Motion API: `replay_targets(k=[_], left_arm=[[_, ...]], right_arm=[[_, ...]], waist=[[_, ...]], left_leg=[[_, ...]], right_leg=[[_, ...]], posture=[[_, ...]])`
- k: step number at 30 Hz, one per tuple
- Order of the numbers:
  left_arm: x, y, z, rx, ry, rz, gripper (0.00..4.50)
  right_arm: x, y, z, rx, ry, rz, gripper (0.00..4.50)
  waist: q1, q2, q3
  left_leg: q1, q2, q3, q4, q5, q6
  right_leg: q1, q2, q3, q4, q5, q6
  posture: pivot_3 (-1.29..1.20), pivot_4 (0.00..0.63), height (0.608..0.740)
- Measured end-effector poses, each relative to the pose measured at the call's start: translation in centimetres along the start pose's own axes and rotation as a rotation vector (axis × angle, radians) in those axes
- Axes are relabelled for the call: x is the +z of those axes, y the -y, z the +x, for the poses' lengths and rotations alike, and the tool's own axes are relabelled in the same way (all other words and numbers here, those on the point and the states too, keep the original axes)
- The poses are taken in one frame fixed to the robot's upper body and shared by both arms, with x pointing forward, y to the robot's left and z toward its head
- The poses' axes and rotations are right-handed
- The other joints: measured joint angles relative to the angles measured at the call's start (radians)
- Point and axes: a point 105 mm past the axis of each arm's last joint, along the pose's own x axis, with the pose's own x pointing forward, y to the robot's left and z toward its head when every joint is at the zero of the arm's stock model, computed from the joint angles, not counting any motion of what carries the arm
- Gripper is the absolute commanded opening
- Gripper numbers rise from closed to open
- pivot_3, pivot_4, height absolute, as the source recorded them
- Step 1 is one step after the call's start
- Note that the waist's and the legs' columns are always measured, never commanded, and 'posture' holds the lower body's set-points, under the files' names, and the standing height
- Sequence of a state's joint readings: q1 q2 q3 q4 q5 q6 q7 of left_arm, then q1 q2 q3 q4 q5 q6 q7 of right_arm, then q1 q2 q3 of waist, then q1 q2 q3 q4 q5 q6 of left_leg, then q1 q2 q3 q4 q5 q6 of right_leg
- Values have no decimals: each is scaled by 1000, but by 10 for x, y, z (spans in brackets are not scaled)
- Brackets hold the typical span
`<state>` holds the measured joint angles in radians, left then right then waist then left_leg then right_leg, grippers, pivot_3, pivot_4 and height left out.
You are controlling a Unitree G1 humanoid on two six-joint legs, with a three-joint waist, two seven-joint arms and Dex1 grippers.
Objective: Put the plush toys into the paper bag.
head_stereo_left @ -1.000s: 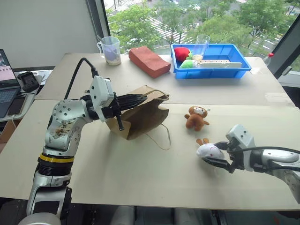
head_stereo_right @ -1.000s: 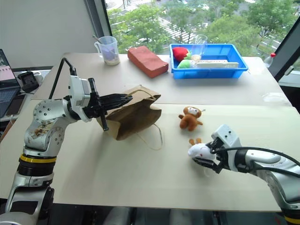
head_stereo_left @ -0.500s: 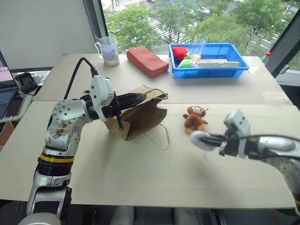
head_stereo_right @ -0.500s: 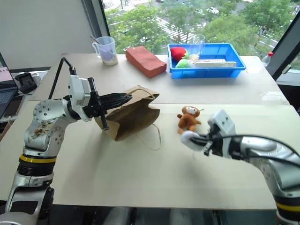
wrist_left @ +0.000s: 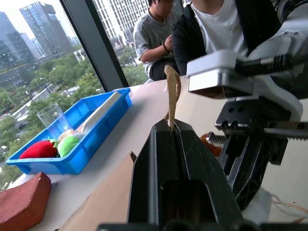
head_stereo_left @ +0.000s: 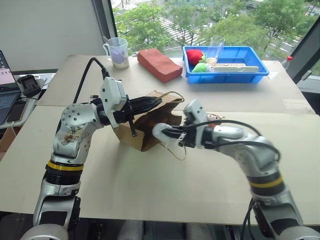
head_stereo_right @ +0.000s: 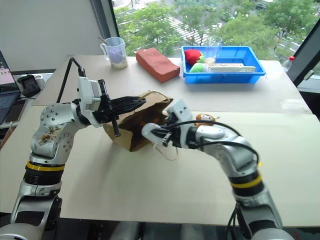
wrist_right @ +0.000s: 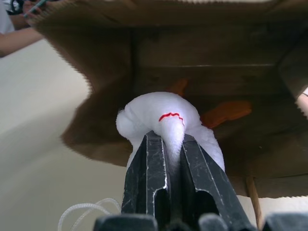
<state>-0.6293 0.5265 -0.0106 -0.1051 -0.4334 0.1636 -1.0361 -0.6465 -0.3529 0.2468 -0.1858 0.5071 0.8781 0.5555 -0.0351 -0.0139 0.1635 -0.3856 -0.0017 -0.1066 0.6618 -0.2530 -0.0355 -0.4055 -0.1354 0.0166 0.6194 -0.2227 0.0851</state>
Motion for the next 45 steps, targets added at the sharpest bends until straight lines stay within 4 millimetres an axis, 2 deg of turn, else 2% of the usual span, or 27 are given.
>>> replay_targets(k=[3,5,6,8,13,15,16,22,25,27,29,31,33,36,40,45], left_arm=[[1,2,3,-2,7,-13,0],[3,1,3,12,12,-6,0],[4,1,3,14,14,-1,0],[5,3,4,5,14,0,0],[4,3,3,4,9,-4,0],[3,3,2,3,3,-9,0],[1,4,2,2,-1,-12,0],[0,4,-3,0,-20,-10,0],[-4,4,-10,15,-35,-17,0],[-3,5,-10,17,-33,-17,0],[-2,4,-10,22,-32,-12,0],[-3,3,-13,30,-37,-11,0],[-3,3,-12,27,-36,-12,0],[-2,4,-11,24,-34,-10,0],[0,3,-8,17,-24,-2,0],[0,3,-8,15,-25,-1,0]], right_arm=[[8,-10,29,19,53,0,32],[10,-14,46,16,83,19,882],[8,-17,54,17,92,37,1162],[6,-21,62,24,96,46,1893],[6,-15,60,3,116,27,3566],[2,-9,50,-11,118,20,4283],[2,-6,43,-16,127,19,4483],[13,8,-7,-60,176,-44,4483],[8,19,-50,-129,142,-70,4483],[7,26,-69,-175,125,-87,4483],[0,41,-94,-274,73,-108,4483],[-6,63,-108,-397,36,-110,4483],[-19,85,-116,-511,-8,-98,4483],[-40,106,-112,-603,-54,-34,4483],[-52,114,-93,-624,-48,54,4483],[-56,123,-94,-673,-60,42,3010]], waist=[[-13,0,0],[-18,0,0],[-20,0,0],[-19,0,0],[-13,0,0],[-13,0,0],[-13,0,0],[-12,0,0],[-6,0,0],[-6,0,0],[-2,0,0],[-5,0,0],[-11,0,0],[-12,0,0],[-11,0,0],[-6,0,0]], left_leg=[[1,0,0,0,0,0],[2,0,-1,-1,2,-3],[2,0,-1,-1,2,-4],[1,0,-1,-1,2,-4],[2,0,-1,-1,2,-4],[2,0,-1,-1,2,-3],[1,0,-1,-1,2,-3],[1,0,-1,-1,0,0],[1,0,-1,-1,-1,1],[1,0,-1,-1,-1,1],[1,0,-1,-1,-1,1],[2,0,0,-1,-1,1],[3,0,1,-1,-1,1],[3,1,1,-1,-1,1],[3,1,1,-1,-1,1],[2,0,1,-1,-1,1]], right_leg=[[-1,0,0,3,0,0],[-1,0,0,4,0,0],[-1,1,0,5,0,0],[-2,1,0,5,0,0],[-2,1,0,6,0,0],[-2,1,0,6,0,0],[-2,1,0,6,0,0],[-2,1,0,5,0,0],[-2,1,0,4,0,0],[-2,1,0,5,0,0],[-1,1,0,5,0,0],[-1,1,1,4,0,0],[0,1,2,4,0,0],[-1,1,3,5,0,-1],[-1,1,3,5,0,-1],[-1,1,2,3,0,-1]], posture=[[0,150,740],[0,150,740],[0,150,740],[0,150,740],[0,150,740],[0,150,740],[0,150,740],[0,150,740],[0,150,740],[0,150,740],[0,150,740],[0,150,740],[0,150,740],[0,150,740],[0,150,740],[0,150,740]])
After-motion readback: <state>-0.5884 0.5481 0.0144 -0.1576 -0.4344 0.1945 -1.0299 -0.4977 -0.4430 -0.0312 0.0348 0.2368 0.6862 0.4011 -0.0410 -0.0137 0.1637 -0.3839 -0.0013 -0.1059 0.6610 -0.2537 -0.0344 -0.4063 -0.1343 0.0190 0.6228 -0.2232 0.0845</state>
